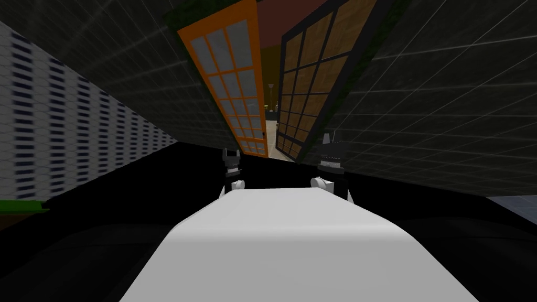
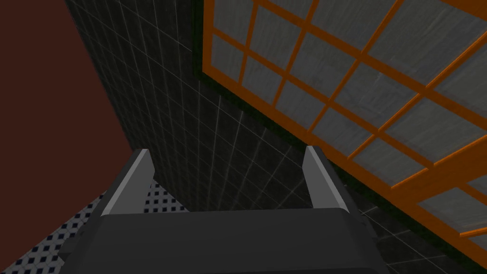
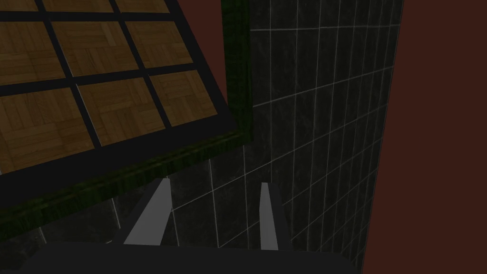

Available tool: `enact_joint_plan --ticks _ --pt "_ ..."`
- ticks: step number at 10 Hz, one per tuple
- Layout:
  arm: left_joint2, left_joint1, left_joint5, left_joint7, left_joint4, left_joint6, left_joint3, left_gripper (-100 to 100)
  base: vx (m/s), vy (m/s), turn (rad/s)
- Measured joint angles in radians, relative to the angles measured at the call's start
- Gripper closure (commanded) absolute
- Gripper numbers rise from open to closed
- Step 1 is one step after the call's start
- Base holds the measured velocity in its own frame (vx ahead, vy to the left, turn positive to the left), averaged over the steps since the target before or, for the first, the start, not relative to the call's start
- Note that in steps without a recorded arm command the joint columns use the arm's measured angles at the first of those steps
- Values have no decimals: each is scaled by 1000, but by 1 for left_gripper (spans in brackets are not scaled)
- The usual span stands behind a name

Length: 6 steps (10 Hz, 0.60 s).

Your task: Push the door open

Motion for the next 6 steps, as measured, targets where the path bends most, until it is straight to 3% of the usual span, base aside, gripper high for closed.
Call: enact_joint_plan --ticks 6 --pt "7 -45 67 90 128 -33 -17 -100 90 43 -138"
